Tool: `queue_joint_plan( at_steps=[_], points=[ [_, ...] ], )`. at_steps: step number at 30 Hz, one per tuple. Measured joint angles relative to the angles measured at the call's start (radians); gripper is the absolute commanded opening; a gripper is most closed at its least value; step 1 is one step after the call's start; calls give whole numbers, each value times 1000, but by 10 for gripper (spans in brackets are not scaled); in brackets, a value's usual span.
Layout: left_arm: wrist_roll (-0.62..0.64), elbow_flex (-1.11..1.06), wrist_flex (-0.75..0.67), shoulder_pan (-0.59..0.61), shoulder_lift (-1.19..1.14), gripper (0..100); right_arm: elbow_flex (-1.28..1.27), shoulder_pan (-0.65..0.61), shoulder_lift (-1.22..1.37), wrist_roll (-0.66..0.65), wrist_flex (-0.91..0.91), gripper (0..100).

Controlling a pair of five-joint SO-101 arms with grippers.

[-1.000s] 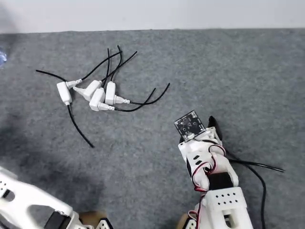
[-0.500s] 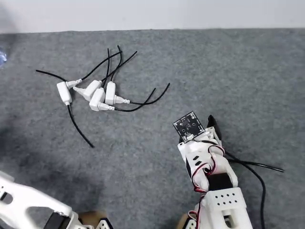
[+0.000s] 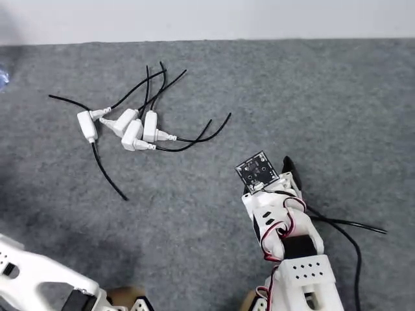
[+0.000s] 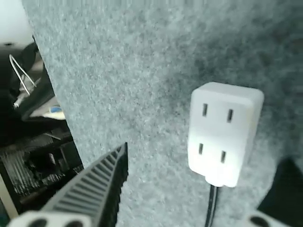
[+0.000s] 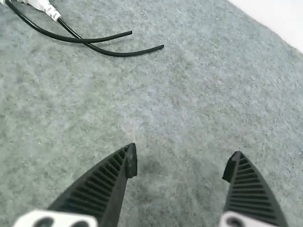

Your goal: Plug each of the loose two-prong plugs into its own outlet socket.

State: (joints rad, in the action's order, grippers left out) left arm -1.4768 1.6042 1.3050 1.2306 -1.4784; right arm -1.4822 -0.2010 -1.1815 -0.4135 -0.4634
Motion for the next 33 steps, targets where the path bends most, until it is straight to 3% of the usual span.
queue_joint_plan(
  at_steps=[7, 19, 27, 33],
  points=[
    [-190, 8, 172, -8, 2, 438, 0, 0, 0, 0, 3, 295],
    [-219, 9, 167, -20, -26, 430, -15, -3, 0, 0, 3, 294],
    [-284, 9, 238, -20, -26, 125, -21, -35, 0, -5, 3, 294],
    [-296, 12, 239, -9, -72, 98, -21, -35, 0, -5, 3, 294]
  ],
)
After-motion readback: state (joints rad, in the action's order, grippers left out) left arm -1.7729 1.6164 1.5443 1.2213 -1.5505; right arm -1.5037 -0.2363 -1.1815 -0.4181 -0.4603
